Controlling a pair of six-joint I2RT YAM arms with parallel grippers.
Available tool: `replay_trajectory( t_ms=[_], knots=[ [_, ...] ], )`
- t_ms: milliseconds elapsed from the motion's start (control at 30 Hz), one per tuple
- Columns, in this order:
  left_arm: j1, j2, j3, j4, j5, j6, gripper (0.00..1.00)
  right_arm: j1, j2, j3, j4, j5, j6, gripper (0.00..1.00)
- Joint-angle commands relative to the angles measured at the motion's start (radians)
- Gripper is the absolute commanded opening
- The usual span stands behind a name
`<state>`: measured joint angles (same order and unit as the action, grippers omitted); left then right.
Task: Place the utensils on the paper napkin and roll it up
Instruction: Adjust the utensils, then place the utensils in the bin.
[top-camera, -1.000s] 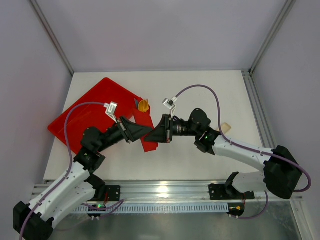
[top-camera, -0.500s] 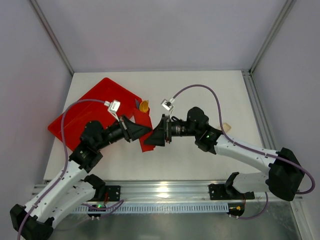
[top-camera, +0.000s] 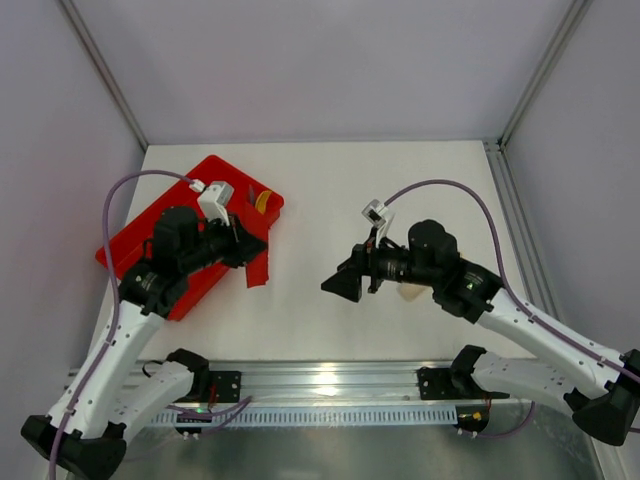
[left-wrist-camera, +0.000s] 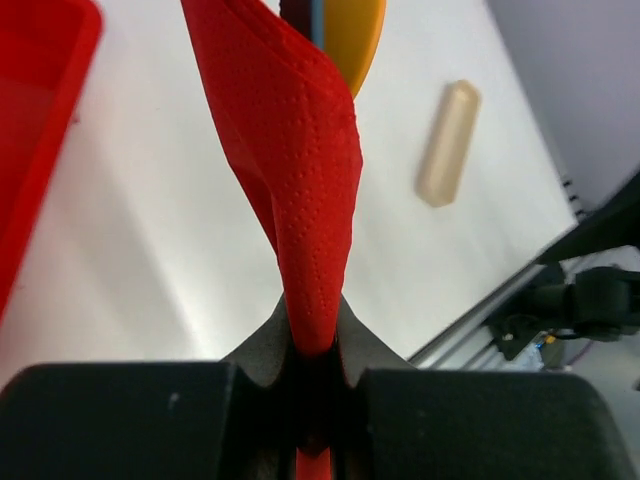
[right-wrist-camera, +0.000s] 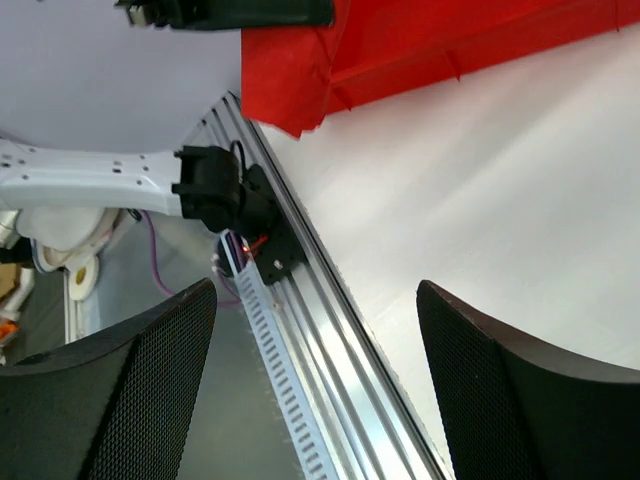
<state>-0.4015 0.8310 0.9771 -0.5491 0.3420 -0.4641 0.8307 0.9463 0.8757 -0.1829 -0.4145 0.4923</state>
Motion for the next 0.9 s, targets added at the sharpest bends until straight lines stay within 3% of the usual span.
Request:
replay_trajectory(
  t_ms=[0, 200, 300, 467, 633, 867],
  knots=[
    [0.079, 0.057, 0.054, -0.153, -0.021, 0.203, 0.0, -0.005, -0.035, 0.037, -0.141, 0.042, -0.086, 0.84],
    [0.202, 0.173, 0.172, -0.287, -0.087, 0.433, 0.0, -0.007, -0.058, 0.017, -0.245, 0.028, -0.15, 0.84],
    [0.289, 0.325, 0.311, -0.396, -0.026, 0.536, 0.0, -0.018, -0.046, 0.003, -0.259, 0.02, -0.143, 0.84],
    [0.308, 0.552, 0.443, -0.457, -0.061, 0.804, 0.0, -0.056, 0.028, 0.064, -0.322, 0.011, -0.143, 0.84],
    [0.355, 0.733, 0.491, -0.454, -0.113, 0.843, 0.0, -0.094, 0.1, 0.196, -0.478, -0.007, -0.152, 0.83],
    [0.362, 0.963, 0.684, -0.499, -0.215, 0.835, 0.0, -0.133, 0.251, 0.494, -0.785, 0.006, -0.207, 0.83]
  ],
)
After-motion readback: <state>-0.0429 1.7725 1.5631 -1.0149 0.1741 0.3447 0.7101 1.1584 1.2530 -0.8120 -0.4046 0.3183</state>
